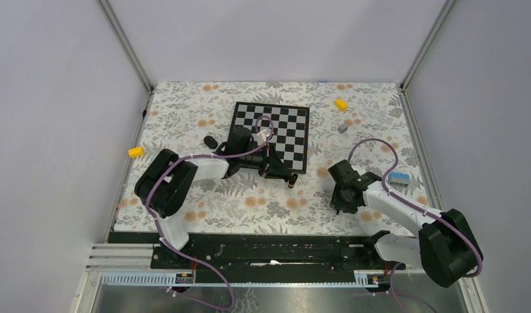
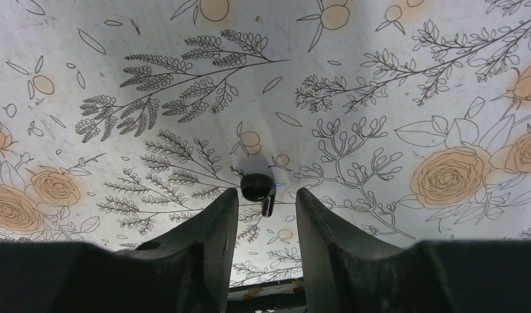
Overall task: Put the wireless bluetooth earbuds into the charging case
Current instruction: Pick up the right earbud from the center of the board, then insert the right earbud into the right side groove of the charging case.
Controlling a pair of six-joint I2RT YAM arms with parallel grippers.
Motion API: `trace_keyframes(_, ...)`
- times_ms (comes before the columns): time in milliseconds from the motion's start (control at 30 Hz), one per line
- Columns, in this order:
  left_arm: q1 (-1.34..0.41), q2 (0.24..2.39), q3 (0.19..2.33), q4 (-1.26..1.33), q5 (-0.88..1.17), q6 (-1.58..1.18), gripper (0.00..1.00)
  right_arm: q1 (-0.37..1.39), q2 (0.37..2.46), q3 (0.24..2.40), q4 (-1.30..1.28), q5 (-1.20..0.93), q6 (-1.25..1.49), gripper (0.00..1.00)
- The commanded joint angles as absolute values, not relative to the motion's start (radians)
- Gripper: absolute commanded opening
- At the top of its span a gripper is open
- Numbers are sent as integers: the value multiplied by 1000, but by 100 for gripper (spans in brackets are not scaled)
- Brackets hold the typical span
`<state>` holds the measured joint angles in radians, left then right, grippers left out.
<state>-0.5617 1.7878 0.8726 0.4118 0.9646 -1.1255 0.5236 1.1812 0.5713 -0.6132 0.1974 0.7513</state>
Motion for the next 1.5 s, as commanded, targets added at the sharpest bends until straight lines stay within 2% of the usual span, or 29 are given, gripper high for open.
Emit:
trace_keyframes(0, -565, 1795, 870, 457, 980, -1120, 0, 538, 1206, 570, -580, 207, 749, 45)
trace_keyframes(133, -564, 1798, 871, 459, 983, -1120, 0, 557, 1246, 588, -576, 226, 751, 44)
trace_keyframes(267, -565, 1801, 874, 460, 988, -1121, 0, 576, 1294, 613, -612, 280, 766, 38)
trace_keyframes(367, -565, 1805, 877, 460, 987, -1121, 0, 581, 1316, 622, -632, 284, 768, 37)
trace_keyframes(667, -564, 1816, 888, 463, 995, -1122, 0, 585, 1307, 623, -626, 293, 772, 35)
trace_keyframes(800, -565, 1816, 885, 463, 996, -1121, 0, 584, 1294, 622, -616, 285, 760, 29)
trace_keyframes(1233, -565, 1827, 892, 459, 1000, -1124, 0, 584, 1116, 604, -500, 234, 662, 19)
trace_keyframes(1333, -566, 1830, 905, 453, 1012, -1123, 0, 586, 1047, 606, -451, 242, 632, 14)
trace_keyframes(1467, -573, 1837, 925, 433, 1033, -1118, 0, 589, 956, 625, -374, 265, 577, 14)
